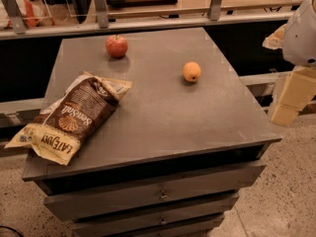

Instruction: Move orange near brown chip bag

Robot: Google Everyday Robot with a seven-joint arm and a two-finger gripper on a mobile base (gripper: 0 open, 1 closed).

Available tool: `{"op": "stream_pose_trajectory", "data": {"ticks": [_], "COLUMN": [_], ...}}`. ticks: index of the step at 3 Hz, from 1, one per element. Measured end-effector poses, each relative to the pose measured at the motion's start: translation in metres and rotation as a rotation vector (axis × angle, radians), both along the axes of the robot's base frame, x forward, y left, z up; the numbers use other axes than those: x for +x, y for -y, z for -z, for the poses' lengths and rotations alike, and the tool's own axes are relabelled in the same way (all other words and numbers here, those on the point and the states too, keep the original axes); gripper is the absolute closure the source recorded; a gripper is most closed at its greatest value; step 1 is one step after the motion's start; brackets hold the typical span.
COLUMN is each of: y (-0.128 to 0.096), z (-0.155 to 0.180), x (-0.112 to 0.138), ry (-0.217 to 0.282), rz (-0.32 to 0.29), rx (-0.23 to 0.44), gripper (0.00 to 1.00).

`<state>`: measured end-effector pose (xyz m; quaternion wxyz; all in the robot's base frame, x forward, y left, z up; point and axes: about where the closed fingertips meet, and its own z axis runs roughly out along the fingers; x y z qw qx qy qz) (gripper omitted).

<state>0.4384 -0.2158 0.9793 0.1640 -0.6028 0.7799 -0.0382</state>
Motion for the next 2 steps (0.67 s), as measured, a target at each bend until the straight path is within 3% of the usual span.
{"op": "stream_pose_trajectory", "data": {"ticks": [2], "y": [0.0009], "z": [-0.0004], "x": [0.0035], "ry": [0.017], "rz": [0.014], "rx": [0.015], "gripper": [0.00]}}
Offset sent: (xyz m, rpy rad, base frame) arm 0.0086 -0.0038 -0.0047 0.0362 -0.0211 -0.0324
